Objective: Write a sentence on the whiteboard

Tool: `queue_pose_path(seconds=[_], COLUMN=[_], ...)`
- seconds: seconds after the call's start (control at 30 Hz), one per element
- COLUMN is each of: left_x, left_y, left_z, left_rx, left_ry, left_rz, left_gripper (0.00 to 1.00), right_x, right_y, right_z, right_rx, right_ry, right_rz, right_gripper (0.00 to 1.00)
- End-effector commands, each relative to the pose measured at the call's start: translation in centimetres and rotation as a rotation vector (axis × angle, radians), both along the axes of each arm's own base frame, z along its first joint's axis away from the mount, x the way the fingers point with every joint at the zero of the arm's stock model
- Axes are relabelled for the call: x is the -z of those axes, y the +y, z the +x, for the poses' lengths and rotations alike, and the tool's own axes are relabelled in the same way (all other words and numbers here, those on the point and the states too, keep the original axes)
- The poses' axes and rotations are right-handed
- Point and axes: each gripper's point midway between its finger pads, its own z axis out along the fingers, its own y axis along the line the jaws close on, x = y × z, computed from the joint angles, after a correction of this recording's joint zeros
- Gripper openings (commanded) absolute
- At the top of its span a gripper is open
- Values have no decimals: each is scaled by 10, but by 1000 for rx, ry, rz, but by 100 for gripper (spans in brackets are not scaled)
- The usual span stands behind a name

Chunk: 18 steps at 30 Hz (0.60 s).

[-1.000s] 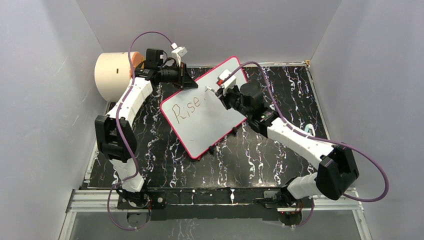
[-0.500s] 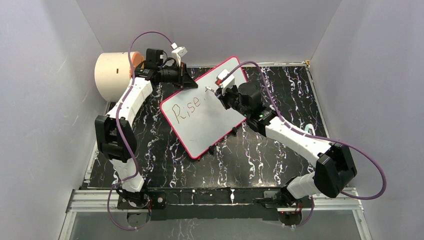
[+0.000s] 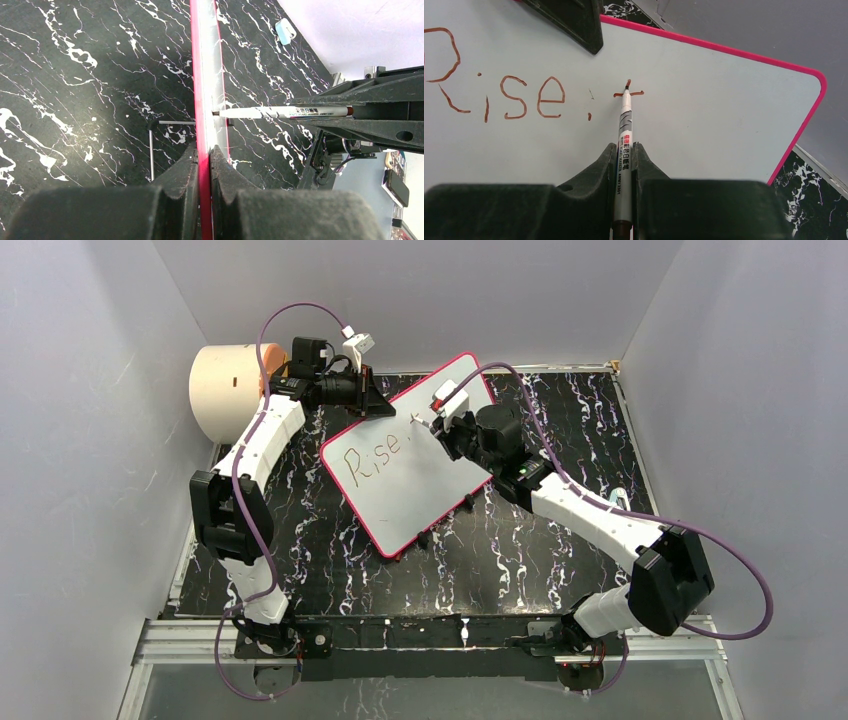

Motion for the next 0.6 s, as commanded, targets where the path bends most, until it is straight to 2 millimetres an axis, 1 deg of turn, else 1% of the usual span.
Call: queue_pose_path(seconds=[0.0, 0.27, 0.57], left_x=[69, 68, 69], left_y=[-2, -2, -2], left_z=[-47, -47, -47], left_rx=[82, 84, 86], left_ry=[256, 256, 260], left_rz=[108, 106, 104], left_gripper=[0, 0, 0], right_x=[-17, -9, 0], right_y=[-2, -7, -10], right_z=[-3, -10, -13], right_rx=[-10, -12, -12], right_ry=[-5, 23, 44], right_rz=[17, -4, -24], right_gripper=[0, 0, 0])
